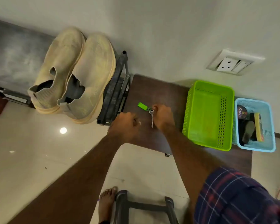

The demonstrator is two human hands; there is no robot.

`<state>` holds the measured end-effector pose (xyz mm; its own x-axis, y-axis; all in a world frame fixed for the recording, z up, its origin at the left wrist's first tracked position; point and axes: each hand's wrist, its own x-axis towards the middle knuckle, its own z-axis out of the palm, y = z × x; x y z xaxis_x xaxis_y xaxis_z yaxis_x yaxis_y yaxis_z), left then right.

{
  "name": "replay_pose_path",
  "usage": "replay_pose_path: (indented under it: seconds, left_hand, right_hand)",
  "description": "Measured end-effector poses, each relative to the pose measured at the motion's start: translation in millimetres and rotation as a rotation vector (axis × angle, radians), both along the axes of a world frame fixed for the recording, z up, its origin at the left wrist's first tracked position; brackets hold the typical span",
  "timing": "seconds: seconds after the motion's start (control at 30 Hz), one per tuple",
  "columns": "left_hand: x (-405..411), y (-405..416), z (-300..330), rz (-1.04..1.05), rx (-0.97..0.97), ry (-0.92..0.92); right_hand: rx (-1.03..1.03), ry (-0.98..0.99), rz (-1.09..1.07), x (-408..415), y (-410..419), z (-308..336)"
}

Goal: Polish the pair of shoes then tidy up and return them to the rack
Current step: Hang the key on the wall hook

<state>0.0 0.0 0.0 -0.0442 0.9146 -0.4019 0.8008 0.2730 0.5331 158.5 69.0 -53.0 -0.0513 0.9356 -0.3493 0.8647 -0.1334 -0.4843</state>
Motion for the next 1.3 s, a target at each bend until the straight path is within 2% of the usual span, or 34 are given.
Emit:
replay_pose_path:
  seconds: [0.3,0.47,0.6,0.73,0.87,0.97,1.13,1.3]
  left_hand:
    - [-4.8,9.3,-27.8,-0.017,0.027,-0.016]
    - [-0.6,13.8,-20.9,-0.02,0.043,-0.016]
    - [6.2,16.4,6.7,-0.039,0.045,-0.037]
    - [12.2,33.9,61.1,-0.062,0.096,-0.035]
    - [23.4,63.8,135.3,-0.092,0.195,-0.039]
    - [39.0,89.9,208.8,-0.121,0.311,-0.029]
    - [64.6,126.7,336.3,-0.173,0.47,0.018]
    - [113.7,150.9,487.8,-0.232,0.668,0.032]
  right_hand:
    - [-0.008,-0.065,-0.042,-7.6,11.2,-31.8]
    - [0.057,0.044,-0.034,-1.7,4.6,-25.5]
    - [0.12,0.128,0.01,11.4,2.4,5.1]
    - [0.259,0.171,0.115,28.5,11.0,62.5]
    - [0.286,0.19,0.162,50.2,28.6,143.2]
    - [0.329,0.198,0.16,69.7,46.8,220.5]
    - [0.517,0.158,0.175,108.7,66.5,355.9]
    - [0.698,0.172,0.107,161.4,72.2,512.4]
